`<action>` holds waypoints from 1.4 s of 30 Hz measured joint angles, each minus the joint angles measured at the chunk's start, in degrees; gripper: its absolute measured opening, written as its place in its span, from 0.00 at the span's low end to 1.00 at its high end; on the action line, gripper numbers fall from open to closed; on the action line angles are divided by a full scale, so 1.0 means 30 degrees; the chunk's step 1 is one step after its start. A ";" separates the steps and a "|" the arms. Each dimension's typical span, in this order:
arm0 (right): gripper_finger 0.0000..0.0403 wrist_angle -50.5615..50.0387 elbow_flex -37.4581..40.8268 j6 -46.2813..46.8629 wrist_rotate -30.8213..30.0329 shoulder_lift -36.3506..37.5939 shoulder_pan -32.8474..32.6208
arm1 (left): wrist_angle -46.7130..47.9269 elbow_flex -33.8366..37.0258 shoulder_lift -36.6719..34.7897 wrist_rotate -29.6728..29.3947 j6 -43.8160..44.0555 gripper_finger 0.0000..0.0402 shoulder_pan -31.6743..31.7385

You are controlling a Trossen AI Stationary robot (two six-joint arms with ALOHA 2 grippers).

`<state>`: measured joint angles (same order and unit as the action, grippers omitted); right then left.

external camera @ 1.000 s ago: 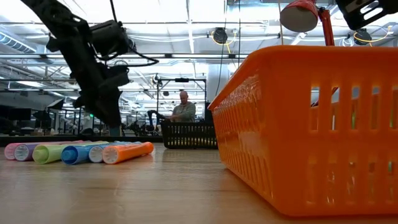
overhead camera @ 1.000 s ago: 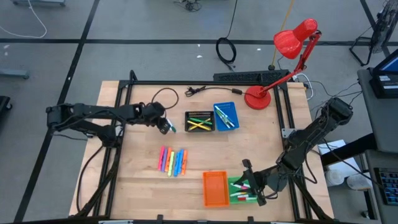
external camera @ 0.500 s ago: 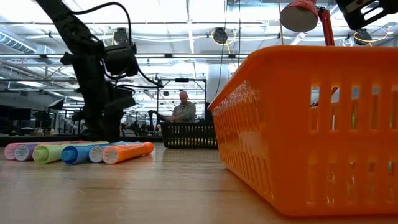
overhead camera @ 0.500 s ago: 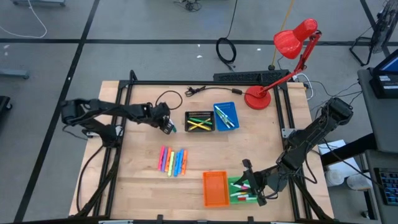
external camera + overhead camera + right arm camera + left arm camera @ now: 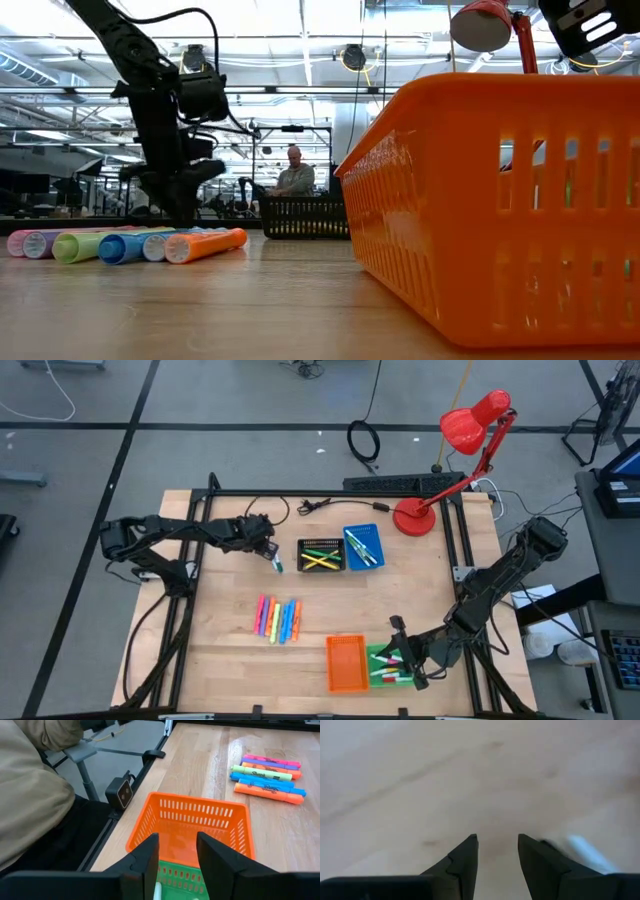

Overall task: Pick & Place Markers
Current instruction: Put the black highlighter pen into the green bin

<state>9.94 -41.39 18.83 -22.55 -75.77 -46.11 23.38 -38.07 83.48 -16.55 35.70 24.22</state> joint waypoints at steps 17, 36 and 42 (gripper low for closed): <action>0.29 0.0747 0.0031 -0.0006 0.0022 0.0000 0.0003 | -0.0406 -0.0063 0.1199 0.3151 -0.0031 0.36 -0.2471; 0.29 0.0689 0.0031 -0.0064 0.0036 0.0000 0.0003 | 0.3827 -0.0121 0.1209 0.4581 -0.1685 0.36 -0.2365; 0.29 0.0681 0.0031 -0.0066 0.0036 0.0000 0.0006 | 0.3940 -0.0114 0.1217 0.4497 -0.2023 0.36 -0.2365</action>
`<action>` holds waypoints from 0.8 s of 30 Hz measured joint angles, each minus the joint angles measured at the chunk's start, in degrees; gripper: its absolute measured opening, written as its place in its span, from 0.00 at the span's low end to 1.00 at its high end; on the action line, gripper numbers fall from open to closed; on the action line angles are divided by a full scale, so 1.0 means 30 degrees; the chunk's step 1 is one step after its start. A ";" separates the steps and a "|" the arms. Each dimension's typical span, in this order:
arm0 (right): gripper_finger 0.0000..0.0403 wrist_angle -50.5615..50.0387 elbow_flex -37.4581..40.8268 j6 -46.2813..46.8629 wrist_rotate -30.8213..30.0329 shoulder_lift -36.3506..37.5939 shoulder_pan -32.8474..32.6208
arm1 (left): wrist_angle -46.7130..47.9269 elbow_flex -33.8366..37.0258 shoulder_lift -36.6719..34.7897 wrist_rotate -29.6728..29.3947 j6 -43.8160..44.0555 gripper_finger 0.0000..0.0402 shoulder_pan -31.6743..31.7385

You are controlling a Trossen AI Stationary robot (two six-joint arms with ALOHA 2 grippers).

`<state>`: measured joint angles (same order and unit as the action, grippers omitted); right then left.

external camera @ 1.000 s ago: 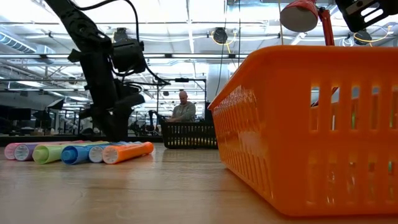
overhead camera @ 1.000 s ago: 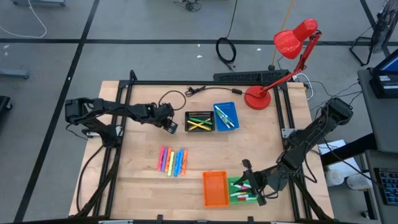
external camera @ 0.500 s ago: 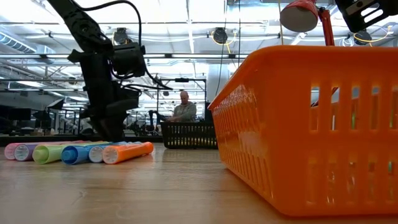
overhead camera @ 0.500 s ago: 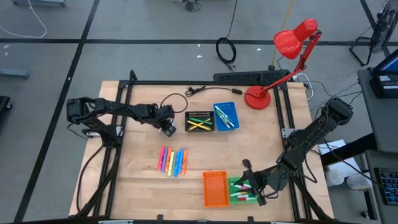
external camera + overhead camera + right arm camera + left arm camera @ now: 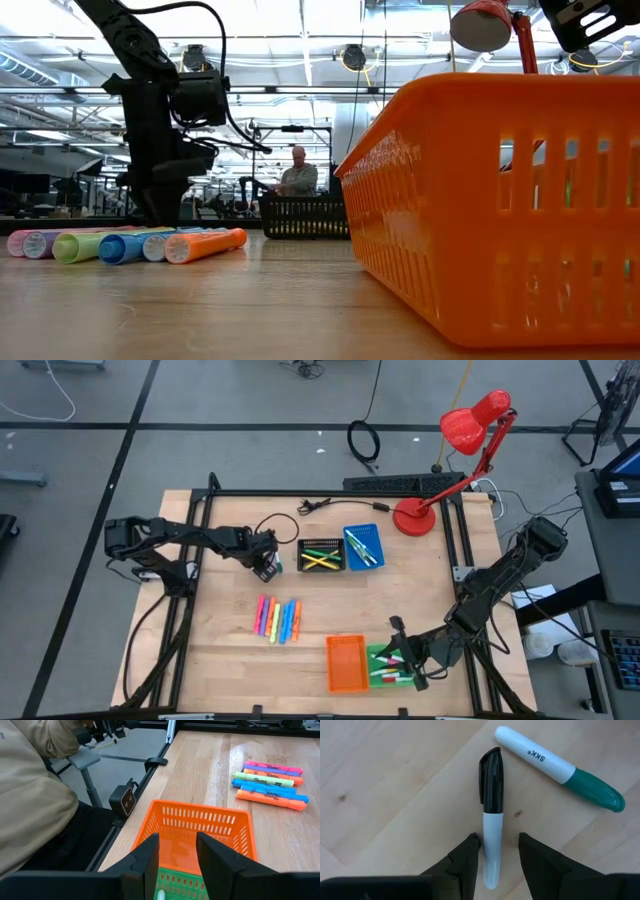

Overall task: Pick & Place Markers
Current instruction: Put the black highlighter pen into the green bin

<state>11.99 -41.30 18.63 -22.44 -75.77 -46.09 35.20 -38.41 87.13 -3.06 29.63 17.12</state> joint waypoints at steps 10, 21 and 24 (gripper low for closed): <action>0.29 -0.0005 -0.0006 -0.0006 0.0000 0.0000 -0.0003 | 0.0040 0.0000 0.0022 -0.0647 -0.0503 0.27 -0.0007; 0.28 -0.0003 -0.0007 -0.0009 0.0000 0.0000 0.0002 | 0.0379 -0.0061 0.0022 -0.1121 -0.1797 0.07 -0.0007; 0.28 -0.0007 -0.0007 -0.0100 -0.0008 0.0000 0.0002 | 0.1100 -0.0422 -0.0386 -0.1788 -0.2318 0.07 -0.0043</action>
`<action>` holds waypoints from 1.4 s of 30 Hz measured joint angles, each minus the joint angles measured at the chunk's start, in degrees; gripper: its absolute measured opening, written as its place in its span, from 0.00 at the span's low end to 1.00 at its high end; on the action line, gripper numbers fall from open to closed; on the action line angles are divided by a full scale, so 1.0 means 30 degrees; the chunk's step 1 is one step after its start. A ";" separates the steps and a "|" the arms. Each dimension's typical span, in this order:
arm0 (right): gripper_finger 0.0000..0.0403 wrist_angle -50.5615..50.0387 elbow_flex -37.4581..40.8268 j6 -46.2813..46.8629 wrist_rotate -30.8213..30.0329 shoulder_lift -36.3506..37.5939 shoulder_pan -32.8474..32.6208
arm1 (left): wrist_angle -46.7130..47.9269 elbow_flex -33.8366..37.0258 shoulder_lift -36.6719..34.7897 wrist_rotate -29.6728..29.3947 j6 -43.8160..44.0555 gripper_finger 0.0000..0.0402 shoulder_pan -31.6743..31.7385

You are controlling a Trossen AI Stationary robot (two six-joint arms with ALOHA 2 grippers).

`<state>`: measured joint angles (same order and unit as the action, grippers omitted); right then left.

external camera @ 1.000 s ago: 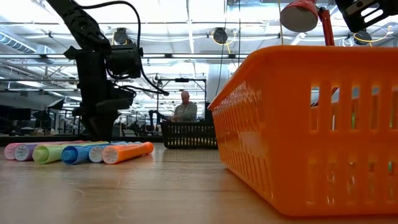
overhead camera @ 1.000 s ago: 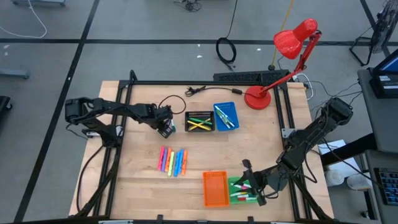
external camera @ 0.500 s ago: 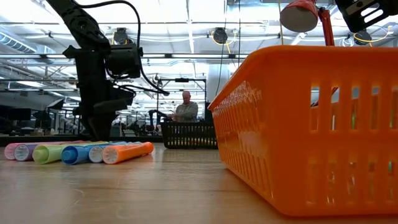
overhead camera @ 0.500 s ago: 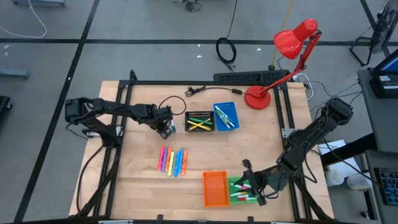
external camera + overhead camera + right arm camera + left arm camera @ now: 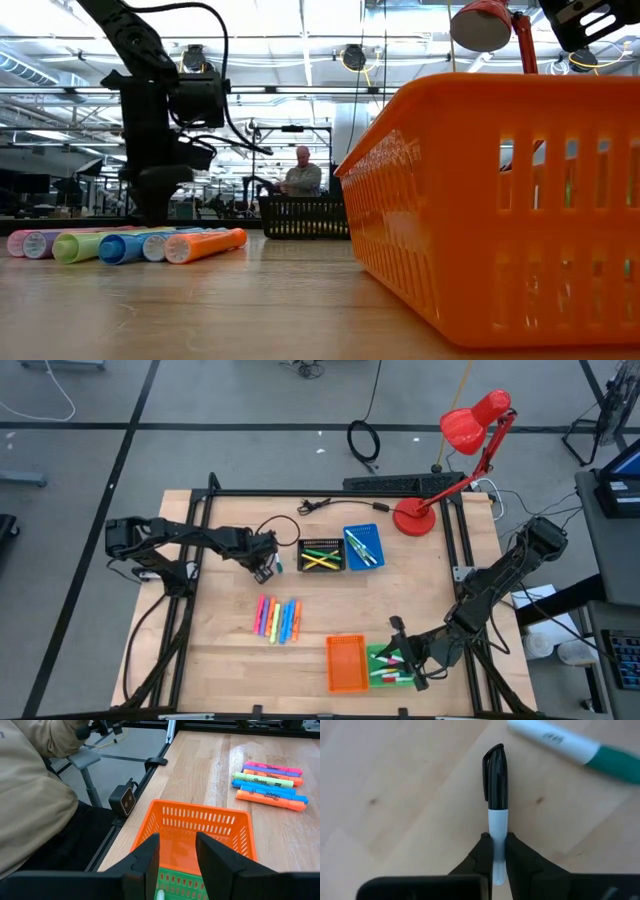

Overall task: Pick & Place Markers
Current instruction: Put the black highlighter pen into the green bin

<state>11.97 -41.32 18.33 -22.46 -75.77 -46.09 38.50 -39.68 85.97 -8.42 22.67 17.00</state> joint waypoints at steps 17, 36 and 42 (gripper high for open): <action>0.28 0.0373 -0.0003 -0.0707 -0.0810 0.0000 0.0661 | -0.7269 -0.0140 -0.8259 -0.3552 -0.5873 0.07 -0.6591; 0.43 1.2431 -0.0140 -0.9950 0.1046 -0.2918 0.8111 | -2.3215 0.2631 -0.5689 0.5322 -1.2311 0.07 -0.8343; 0.63 1.4375 -0.1515 -1.1093 0.1581 -0.4716 0.8889 | -2.3231 0.1748 -0.4426 0.5324 -1.1986 0.07 -0.8343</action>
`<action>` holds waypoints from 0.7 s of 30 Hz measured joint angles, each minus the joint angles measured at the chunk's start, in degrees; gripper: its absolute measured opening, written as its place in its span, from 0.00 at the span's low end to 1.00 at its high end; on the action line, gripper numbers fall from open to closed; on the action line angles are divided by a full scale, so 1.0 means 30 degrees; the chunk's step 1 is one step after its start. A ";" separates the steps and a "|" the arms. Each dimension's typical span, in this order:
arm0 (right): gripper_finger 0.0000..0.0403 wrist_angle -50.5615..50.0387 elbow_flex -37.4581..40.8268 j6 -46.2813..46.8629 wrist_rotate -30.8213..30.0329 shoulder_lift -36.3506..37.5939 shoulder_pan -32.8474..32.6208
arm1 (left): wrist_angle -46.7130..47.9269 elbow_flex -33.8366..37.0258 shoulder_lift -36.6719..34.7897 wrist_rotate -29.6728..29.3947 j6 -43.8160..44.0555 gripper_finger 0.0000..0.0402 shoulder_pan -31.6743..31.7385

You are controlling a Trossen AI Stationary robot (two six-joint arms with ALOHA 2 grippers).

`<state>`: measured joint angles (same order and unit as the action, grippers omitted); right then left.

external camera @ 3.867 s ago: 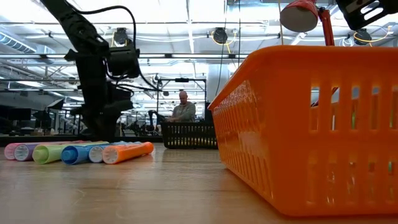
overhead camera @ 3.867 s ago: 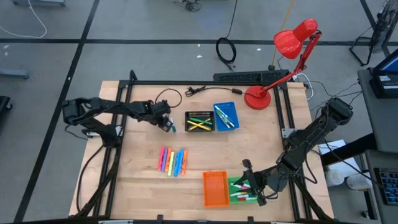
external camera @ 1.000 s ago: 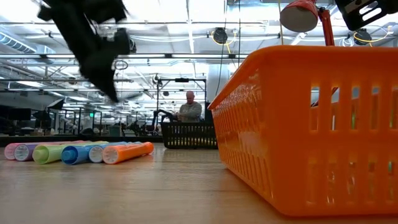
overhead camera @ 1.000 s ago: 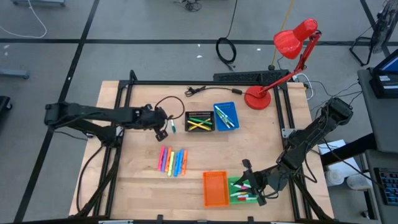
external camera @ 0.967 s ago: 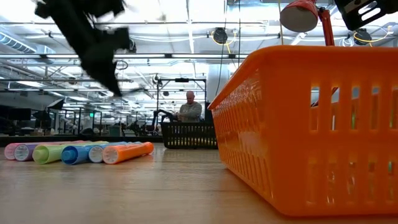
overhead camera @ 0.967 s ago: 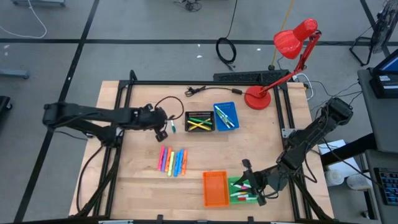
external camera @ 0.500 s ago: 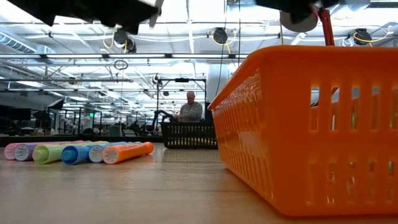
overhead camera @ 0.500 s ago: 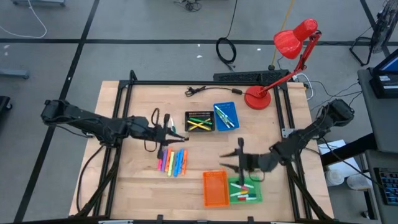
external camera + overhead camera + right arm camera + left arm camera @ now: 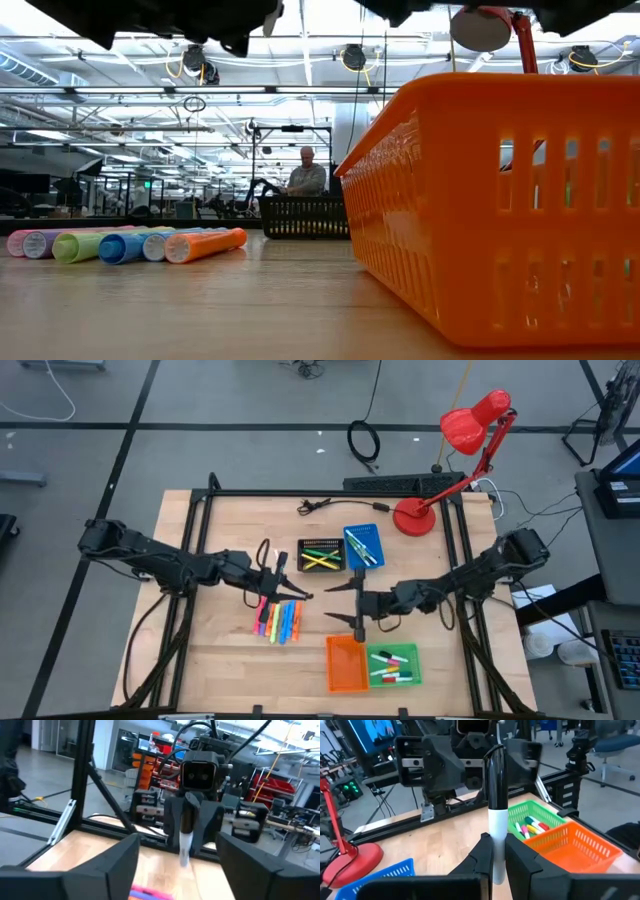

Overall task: Pick & Place Markers
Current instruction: Put the black highlighter pen into the green bin

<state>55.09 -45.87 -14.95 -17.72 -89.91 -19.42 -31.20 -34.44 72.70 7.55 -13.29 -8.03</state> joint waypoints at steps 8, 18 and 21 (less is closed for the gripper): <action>0.71 -0.0033 -0.2029 -0.0325 0.0080 -0.2247 0.0492 | 0.0064 -0.0979 0.1559 0.0656 0.0032 0.07 -0.0124; 0.55 -0.0011 -0.2171 -0.0444 0.0481 -0.2329 0.0756 | 0.0051 -0.1129 0.1679 0.1045 0.0121 0.07 -0.0102; 0.43 -0.0036 -0.2171 -0.0306 0.0568 -0.2329 0.1042 | 0.0028 -0.1129 0.1679 0.1035 0.0134 0.07 -0.0102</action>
<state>54.98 -52.38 -15.87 -16.01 -96.90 -16.29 -31.11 -37.82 77.73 10.66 -12.88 -8.34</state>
